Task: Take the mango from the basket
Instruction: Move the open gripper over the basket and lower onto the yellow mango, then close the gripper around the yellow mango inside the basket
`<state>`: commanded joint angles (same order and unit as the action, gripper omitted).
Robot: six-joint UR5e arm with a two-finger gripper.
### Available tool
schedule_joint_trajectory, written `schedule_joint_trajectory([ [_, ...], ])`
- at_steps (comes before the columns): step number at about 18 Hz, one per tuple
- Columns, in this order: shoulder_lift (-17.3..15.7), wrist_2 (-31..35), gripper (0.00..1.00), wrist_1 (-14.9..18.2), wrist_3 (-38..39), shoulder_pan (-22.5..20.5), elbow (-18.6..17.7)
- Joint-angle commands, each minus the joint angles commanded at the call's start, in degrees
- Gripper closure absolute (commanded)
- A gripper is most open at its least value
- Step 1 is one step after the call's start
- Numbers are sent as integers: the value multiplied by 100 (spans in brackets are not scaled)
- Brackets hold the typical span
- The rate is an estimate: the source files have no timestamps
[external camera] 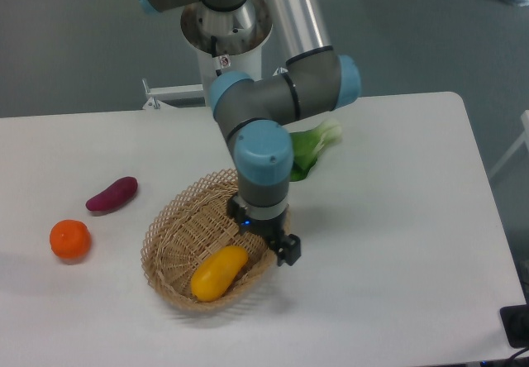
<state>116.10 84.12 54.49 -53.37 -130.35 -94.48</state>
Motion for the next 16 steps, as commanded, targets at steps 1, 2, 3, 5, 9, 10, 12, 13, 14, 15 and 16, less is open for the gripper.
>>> schedule_joint_trajectory([
  [1,18,-79,0,-18,185,9,26],
  [2,44,-132,0,-26,317,9,27],
  [3,70,-133,0,-35,397,27,27],
  [5,114,-133,0,-53,477,106,27],
  [9,167,-115,0,-62,862,211,9],
  [10,202,-107,0,-70,942,220,9],
  [12,246,-98,0,-123,978,246,9],
  [13,255,-89,0,-158,969,255,-8],
  [14,264,-89,0,-193,978,255,-26],
  [15,273,-80,0,-202,978,255,-26],
  [16,290,-80,0,-211,987,264,-26],
])
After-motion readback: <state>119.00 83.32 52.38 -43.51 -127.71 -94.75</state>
